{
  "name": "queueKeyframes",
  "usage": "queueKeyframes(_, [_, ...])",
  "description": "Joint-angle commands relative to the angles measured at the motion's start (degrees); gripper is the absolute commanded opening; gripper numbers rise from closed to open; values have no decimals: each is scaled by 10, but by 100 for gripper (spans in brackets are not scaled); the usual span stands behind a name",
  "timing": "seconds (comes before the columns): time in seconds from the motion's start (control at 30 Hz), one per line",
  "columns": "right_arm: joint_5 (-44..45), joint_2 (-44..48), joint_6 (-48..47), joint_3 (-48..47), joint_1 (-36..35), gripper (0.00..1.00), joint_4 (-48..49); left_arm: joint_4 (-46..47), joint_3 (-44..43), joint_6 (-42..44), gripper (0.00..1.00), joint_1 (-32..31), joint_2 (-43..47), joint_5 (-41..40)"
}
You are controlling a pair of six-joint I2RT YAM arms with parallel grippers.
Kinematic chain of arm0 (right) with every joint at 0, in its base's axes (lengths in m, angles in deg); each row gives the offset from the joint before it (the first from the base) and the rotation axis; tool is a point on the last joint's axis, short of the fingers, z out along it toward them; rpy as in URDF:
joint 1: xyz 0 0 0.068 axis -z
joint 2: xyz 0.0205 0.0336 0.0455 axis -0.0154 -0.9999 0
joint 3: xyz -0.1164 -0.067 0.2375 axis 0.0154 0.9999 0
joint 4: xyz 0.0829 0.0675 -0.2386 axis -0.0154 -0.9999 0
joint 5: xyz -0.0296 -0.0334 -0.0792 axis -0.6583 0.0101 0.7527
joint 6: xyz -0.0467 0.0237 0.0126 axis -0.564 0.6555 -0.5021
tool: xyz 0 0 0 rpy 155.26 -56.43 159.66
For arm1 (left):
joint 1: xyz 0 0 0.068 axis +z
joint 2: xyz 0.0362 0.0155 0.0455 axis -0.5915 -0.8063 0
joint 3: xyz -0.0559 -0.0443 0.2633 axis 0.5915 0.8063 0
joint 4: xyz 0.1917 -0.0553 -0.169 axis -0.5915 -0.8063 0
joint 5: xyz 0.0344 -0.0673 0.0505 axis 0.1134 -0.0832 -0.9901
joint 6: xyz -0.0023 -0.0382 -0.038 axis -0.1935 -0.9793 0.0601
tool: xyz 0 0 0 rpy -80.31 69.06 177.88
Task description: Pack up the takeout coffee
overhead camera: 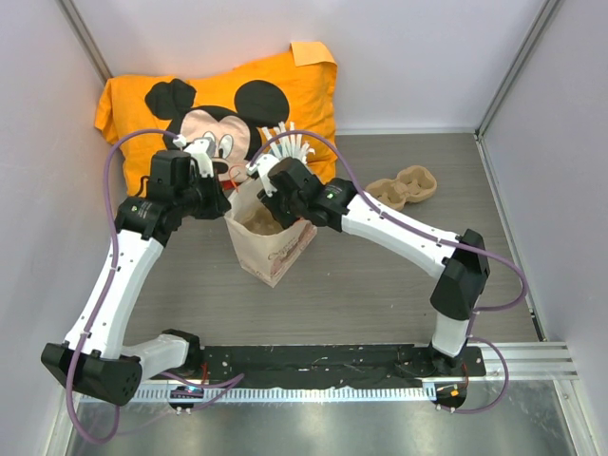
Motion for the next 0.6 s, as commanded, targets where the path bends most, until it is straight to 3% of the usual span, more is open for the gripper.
queueKeyframes(0.0, [7, 49, -30, -2, -3, 13, 38, 20, -9, 0, 0, 2, 1, -8])
queueKeyframes(0.57, [-33, 66, -44, 25, -3, 13, 28, 22, -3, -1, 0, 8, -3, -6])
